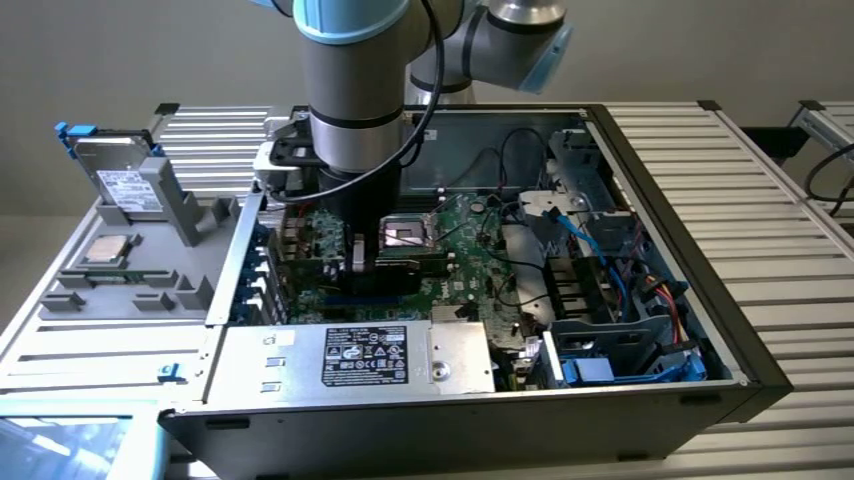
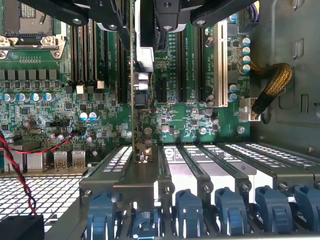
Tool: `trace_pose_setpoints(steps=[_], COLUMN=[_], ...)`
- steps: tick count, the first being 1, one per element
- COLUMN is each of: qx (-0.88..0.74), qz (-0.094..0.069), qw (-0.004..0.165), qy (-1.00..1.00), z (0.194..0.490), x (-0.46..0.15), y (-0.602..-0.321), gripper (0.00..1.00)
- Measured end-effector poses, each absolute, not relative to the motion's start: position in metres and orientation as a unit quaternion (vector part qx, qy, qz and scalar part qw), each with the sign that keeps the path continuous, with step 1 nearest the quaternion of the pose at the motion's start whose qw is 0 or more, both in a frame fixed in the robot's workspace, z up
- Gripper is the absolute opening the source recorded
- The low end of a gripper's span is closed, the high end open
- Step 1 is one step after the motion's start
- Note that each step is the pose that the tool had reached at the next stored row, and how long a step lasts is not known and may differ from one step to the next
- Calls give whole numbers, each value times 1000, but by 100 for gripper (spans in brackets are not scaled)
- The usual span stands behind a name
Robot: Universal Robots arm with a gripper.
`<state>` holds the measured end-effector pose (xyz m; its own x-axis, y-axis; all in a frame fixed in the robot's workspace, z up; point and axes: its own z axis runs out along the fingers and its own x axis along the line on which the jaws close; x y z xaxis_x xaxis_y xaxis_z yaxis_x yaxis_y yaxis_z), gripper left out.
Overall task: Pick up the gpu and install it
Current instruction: 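Insert the gpu into the slot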
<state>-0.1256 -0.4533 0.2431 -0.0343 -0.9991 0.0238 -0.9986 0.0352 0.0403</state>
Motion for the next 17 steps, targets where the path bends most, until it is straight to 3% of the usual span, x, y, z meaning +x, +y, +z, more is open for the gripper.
trace_pose_setpoints(steps=[17], qx=[694], qz=[-6], qw=[23], qy=[-719], z=[243], x=[-126], y=[-453], gripper=[29])
